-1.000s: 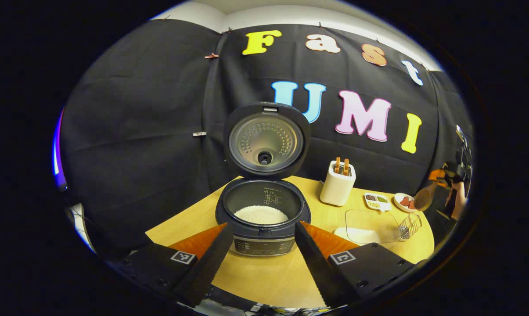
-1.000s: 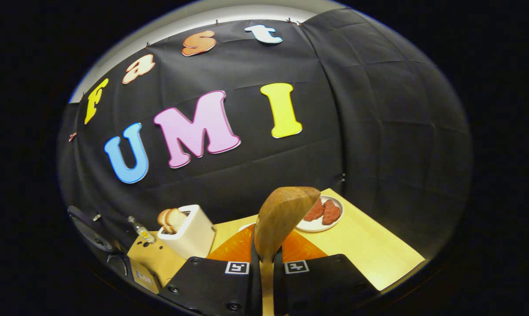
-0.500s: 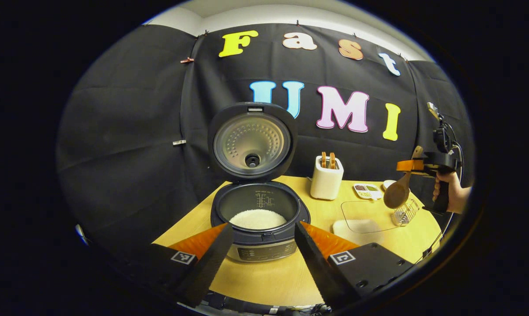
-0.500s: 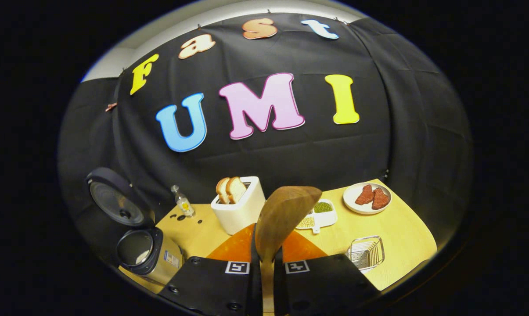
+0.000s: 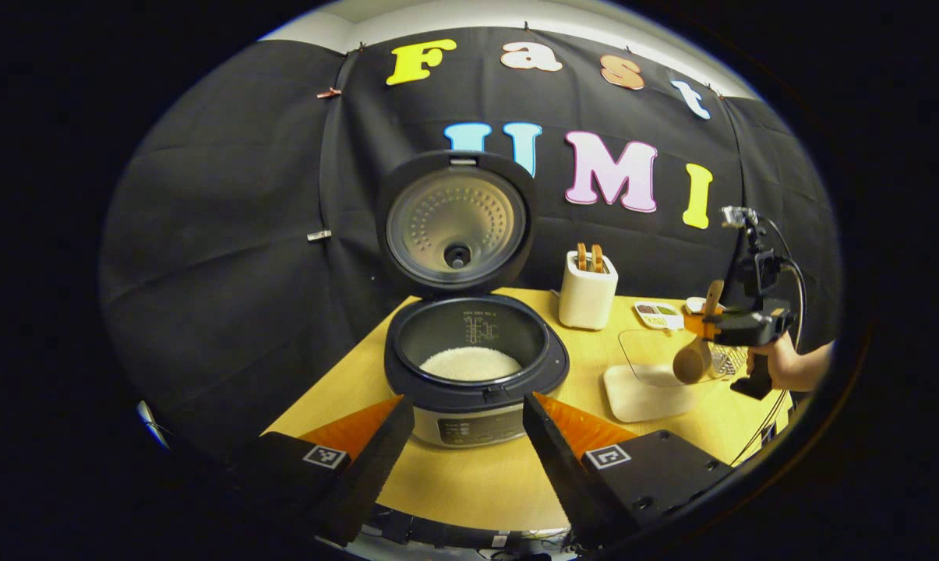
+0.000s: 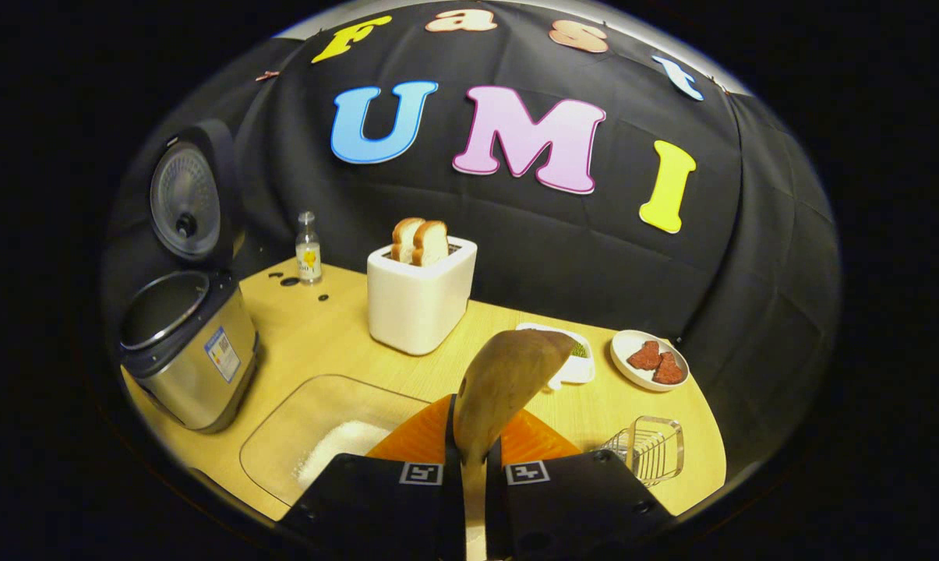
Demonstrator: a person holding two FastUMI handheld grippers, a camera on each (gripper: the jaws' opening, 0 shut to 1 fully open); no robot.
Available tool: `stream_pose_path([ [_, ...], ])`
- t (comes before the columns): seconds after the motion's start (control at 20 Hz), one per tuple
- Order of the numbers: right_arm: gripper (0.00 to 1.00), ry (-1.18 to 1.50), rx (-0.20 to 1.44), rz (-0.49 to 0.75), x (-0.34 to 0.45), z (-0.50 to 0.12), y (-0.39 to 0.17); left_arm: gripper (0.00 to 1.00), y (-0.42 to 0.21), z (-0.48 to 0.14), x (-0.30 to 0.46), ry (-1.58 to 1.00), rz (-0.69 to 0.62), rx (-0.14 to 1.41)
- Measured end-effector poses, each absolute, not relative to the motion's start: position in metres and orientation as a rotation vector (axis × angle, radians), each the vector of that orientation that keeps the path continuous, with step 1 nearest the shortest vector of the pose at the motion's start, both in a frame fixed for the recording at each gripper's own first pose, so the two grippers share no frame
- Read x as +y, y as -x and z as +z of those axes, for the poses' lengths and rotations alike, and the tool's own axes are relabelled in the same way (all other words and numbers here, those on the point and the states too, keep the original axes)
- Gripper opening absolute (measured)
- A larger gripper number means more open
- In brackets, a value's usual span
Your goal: Close the left gripper, press the button to open the rice cooker; take a wooden spoon from the chopstick holder with the right hand, scoop a spoonful of rice and pour it into the rice cooker, then put the wooden spoon back into the chopstick holder.
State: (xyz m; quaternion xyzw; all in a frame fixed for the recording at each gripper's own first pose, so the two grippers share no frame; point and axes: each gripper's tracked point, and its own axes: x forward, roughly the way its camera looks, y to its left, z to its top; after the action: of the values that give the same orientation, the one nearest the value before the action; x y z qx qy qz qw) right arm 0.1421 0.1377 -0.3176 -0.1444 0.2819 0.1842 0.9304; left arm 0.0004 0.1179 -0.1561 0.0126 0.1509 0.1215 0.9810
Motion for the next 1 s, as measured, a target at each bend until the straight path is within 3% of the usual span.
stream_pose_path([
  [0.25,0.14,0.267,0.629,0.380,0.158,-0.339,-0.130,0.95,0.002,-0.151,0.135,0.033,0.299,0.289],
  [0.4,0.18,0.149,0.684,0.385,0.186,-0.344,-0.117,0.95,0.011,-0.151,0.142,0.044,0.327,0.283],
  [0.6,0.11,0.027,0.728,0.360,0.211,-0.347,-0.109,0.95,0.022,-0.155,0.148,0.052,0.353,0.296],
  [0.85,0.14,-0.159,0.813,0.303,0.221,-0.354,-0.111,0.92,0.031,-0.157,0.156,0.060,0.391,0.292],
  [1.0,0.15,-0.302,0.854,0.296,0.223,-0.352,-0.114,0.95,0.034,-0.159,0.154,0.079,0.397,0.295],
])
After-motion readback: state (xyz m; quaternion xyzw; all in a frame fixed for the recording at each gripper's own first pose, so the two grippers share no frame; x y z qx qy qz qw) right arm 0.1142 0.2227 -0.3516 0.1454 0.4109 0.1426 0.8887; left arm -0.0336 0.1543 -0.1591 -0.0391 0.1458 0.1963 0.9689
